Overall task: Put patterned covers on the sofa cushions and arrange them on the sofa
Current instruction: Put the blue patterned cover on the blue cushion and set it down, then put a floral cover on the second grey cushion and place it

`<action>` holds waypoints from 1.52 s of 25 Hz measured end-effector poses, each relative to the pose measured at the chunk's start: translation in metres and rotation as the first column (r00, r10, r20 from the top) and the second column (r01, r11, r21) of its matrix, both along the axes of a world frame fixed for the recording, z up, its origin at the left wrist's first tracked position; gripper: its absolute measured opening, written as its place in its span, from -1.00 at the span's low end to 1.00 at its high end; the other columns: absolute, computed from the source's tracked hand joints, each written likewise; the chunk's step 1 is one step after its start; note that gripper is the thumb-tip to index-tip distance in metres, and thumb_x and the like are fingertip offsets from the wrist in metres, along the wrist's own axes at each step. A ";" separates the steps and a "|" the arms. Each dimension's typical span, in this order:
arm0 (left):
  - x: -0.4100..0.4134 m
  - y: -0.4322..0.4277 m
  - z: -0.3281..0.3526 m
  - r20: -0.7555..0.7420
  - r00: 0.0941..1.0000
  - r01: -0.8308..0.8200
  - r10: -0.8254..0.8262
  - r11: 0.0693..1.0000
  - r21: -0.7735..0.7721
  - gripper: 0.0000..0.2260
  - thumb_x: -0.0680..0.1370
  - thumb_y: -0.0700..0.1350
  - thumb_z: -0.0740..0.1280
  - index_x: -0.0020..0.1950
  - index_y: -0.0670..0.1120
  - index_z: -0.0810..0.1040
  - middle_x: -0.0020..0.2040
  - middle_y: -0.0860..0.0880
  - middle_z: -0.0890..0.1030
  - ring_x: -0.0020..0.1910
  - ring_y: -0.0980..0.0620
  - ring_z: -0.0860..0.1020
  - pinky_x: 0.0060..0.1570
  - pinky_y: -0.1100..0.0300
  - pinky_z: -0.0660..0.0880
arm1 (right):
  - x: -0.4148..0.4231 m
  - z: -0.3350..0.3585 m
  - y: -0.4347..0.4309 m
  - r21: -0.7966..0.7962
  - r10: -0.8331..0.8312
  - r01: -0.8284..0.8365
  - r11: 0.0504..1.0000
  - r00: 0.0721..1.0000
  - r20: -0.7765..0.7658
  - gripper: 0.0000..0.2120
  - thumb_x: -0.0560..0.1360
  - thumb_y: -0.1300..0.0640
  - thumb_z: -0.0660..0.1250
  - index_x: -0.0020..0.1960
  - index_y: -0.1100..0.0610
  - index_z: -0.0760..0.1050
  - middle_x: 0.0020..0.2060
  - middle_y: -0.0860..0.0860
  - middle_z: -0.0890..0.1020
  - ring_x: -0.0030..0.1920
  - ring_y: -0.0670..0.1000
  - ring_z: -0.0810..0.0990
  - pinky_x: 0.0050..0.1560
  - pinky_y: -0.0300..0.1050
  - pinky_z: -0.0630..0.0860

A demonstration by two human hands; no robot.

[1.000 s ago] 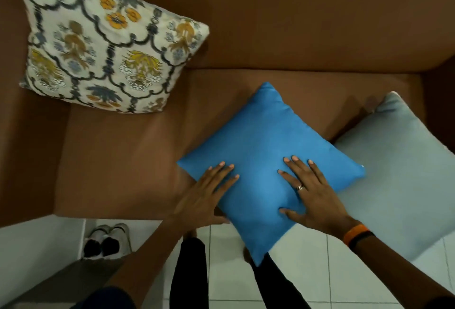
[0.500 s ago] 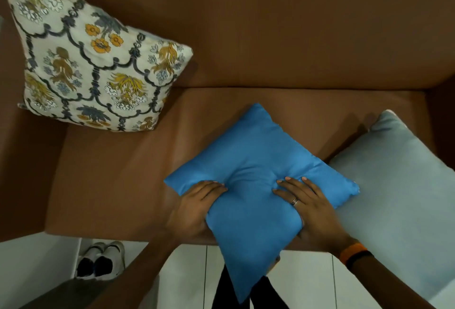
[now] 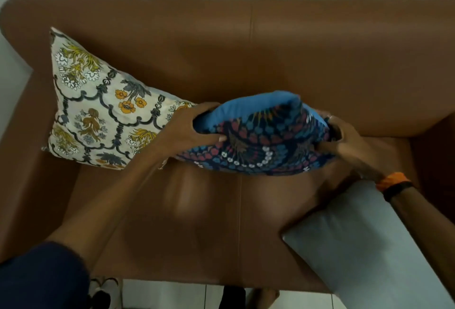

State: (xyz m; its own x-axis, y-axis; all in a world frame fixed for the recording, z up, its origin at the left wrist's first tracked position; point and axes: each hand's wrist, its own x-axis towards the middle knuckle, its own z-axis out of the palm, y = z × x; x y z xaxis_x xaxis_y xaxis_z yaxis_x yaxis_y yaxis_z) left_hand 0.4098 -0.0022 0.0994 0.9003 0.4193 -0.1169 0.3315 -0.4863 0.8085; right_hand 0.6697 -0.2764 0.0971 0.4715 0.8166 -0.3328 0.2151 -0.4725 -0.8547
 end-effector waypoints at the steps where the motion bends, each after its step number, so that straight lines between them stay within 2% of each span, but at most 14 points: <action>1: 0.019 0.004 -0.008 -0.027 1.000 -0.016 0.016 1.000 0.000 -0.37 0.45 0.20 0.54 0.47 0.09 0.48 0.18 0.44 0.54 0.18 0.52 0.50 0.25 0.54 0.42 | 0.005 -0.007 0.014 0.014 -0.040 0.040 0.999 0.999 -0.008 -0.37 0.49 0.46 0.37 0.45 0.02 0.39 0.18 -0.15 0.61 0.16 -0.23 0.65 0.06 -0.33 0.59; 3: 0.041 0.010 -0.027 -0.045 0.997 -0.067 0.068 0.997 0.028 -0.49 0.58 0.15 0.43 0.50 0.08 0.44 0.21 0.35 0.55 0.16 0.44 0.53 0.31 0.29 0.51 | 0.012 -0.023 0.038 0.035 -0.149 0.149 0.988 0.989 0.009 -0.42 0.56 0.44 0.19 0.50 0.04 0.34 0.25 -0.02 0.59 0.27 0.04 0.59 0.21 -0.05 0.55; 4: 0.047 0.012 -0.034 -0.026 0.995 -0.090 0.092 0.993 0.073 -0.52 0.62 0.15 0.37 0.51 0.07 0.42 0.24 0.31 0.56 0.19 0.40 0.53 0.32 0.19 0.53 | 0.015 -0.030 0.047 0.053 -0.196 0.194 0.980 0.980 0.025 -0.43 0.57 0.41 0.15 0.52 0.03 0.32 0.28 0.02 0.58 0.27 0.08 0.58 0.23 0.01 0.54; 7: 0.056 0.017 -0.046 -0.047 0.981 -0.169 0.190 0.943 0.286 -0.46 0.67 0.17 0.27 0.60 -0.03 0.33 0.47 0.00 0.50 0.46 0.03 0.43 0.44 0.01 0.41 | 0.024 -0.038 0.064 0.084 -0.243 0.237 0.968 0.968 0.068 -0.43 0.56 0.26 0.17 0.55 -0.03 0.30 0.23 -0.19 0.56 0.14 -0.28 0.57 0.08 -0.36 0.51; 11: 0.055 0.005 -0.044 0.107 0.966 -0.256 0.234 0.829 0.497 -0.45 0.69 0.09 0.26 0.59 -0.18 0.33 0.55 -0.18 0.40 0.59 -0.15 0.30 0.57 -0.10 0.25 | 0.027 -0.038 0.059 0.091 -0.236 0.222 0.971 0.954 0.186 -0.33 0.47 0.19 0.26 0.58 0.01 0.28 0.33 -0.18 0.50 0.22 -0.40 0.50 0.21 -0.50 0.43; 13: 0.054 -0.009 -0.040 0.198 0.962 -0.270 0.187 0.746 0.608 -0.45 0.67 0.04 0.30 0.57 -0.24 0.35 0.56 -0.22 0.37 0.61 -0.21 0.24 0.60 -0.21 0.16 | 0.024 -0.043 0.047 0.109 -0.205 0.180 0.978 0.928 0.311 -0.27 0.47 0.22 0.34 0.61 0.06 0.22 0.48 0.01 0.43 0.47 -0.09 0.40 0.47 -0.17 0.38; 15: 0.054 -0.036 -0.040 0.263 0.960 -0.255 0.094 0.680 0.687 -0.44 0.65 0.04 0.32 0.55 -0.27 0.37 0.56 -0.26 0.36 0.61 -0.28 0.23 0.59 -0.29 0.13 | 0.018 -0.047 0.028 0.110 -0.153 0.116 0.987 0.889 0.431 -0.21 0.47 0.18 0.42 0.63 0.07 0.18 0.60 0.13 0.30 0.59 0.13 0.24 0.58 0.15 0.26; 17: 0.059 -0.072 -0.050 0.277 0.961 -0.203 0.002 0.687 0.698 -0.42 0.64 0.05 0.32 0.55 -0.27 0.36 0.57 -0.27 0.34 0.61 -0.29 0.22 0.59 -0.31 0.13 | 0.012 -0.050 0.001 0.119 -0.096 0.042 0.992 0.862 0.499 -0.19 0.45 0.13 0.45 0.63 0.10 0.20 0.62 0.15 0.27 0.62 0.17 0.20 0.59 0.26 0.21; 20: 0.062 -0.143 -0.078 0.265 0.955 -0.077 -0.131 0.756 0.650 -0.37 0.62 0.07 0.35 0.58 -0.24 0.31 0.59 -0.23 0.31 0.65 -0.25 0.17 0.62 -0.27 0.10 | 0.002 -0.054 -0.066 0.075 -0.007 -0.039 0.996 0.842 0.539 -0.15 0.32 0.09 0.36 0.60 0.14 0.27 0.58 0.17 0.33 0.61 0.16 0.24 0.57 0.28 0.24; 25: 0.051 -0.276 -0.134 0.111 0.935 0.200 -0.336 0.760 0.618 -0.26 0.60 0.12 0.32 0.68 -0.12 0.12 0.68 -0.12 0.13 0.68 -0.19 0.10 0.64 -0.22 0.04 | 0.012 -0.074 -0.219 -0.102 0.224 -0.203 0.974 0.768 0.600 -0.14 0.28 0.07 0.43 0.57 0.08 0.32 0.59 0.14 0.33 0.64 0.18 0.18 0.57 0.32 0.22; 29: 0.028 -0.391 -0.189 -0.185 0.860 0.478 -0.475 0.626 0.616 -0.05 0.51 0.31 0.36 0.71 -0.08 -0.02 0.71 -0.11 -0.01 0.70 -0.16 -0.02 0.67 -0.16 -0.06 | 0.016 -0.109 -0.367 -0.222 0.396 -0.331 0.917 0.692 0.604 -0.14 0.34 0.03 0.53 0.57 0.16 0.33 0.60 0.20 0.30 0.64 0.23 0.19 0.56 0.36 0.23; 32: 0.012 -0.450 -0.219 -0.411 0.794 0.607 -0.449 0.548 0.575 0.20 0.29 0.40 0.48 0.71 -0.09 -0.06 0.71 -0.15 -0.08 0.70 -0.18 -0.06 0.62 -0.26 0.03 | 0.009 -0.141 -0.442 -0.322 0.520 -0.410 0.853 0.625 0.582 0.00 0.36 -0.19 0.49 0.66 0.07 0.12 0.68 0.09 0.11 0.68 0.11 0.03 0.64 0.22 0.07; 35: 0.018 -0.471 -0.239 -0.519 0.775 0.631 -0.362 0.500 0.593 0.27 0.21 0.40 0.56 0.68 -0.13 0.00 0.68 -0.24 0.07 0.67 -0.26 0.07 0.53 -0.41 0.19 | 0.010 -0.175 -0.474 -0.492 0.661 -0.441 0.750 0.471 0.584 0.16 0.30 -0.30 0.48 0.69 0.07 -0.03 0.70 0.10 -0.01 0.69 0.13 -0.04 0.66 0.21 0.01; 38: 0.038 -0.476 -0.251 -0.460 0.841 0.539 -0.286 0.529 0.655 0.14 0.24 0.28 0.60 0.63 -0.13 0.12 0.62 -0.27 0.27 0.61 -0.26 0.26 0.43 -0.50 0.28 | 0.015 -0.203 -0.466 -0.506 0.633 -0.380 0.774 0.458 0.624 0.11 0.30 -0.02 0.58 0.68 0.12 0.04 0.68 0.16 0.09 0.67 0.19 0.08 0.62 0.27 0.16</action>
State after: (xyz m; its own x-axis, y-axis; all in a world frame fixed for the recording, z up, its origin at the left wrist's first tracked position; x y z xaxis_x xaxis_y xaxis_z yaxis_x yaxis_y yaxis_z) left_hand 0.4476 -0.4787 -0.1516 0.9762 0.0574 -0.2090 0.0615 -0.9980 0.0134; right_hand 0.6851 -0.7424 -0.1058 0.1730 0.9326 -0.3168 0.9648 -0.2251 -0.1357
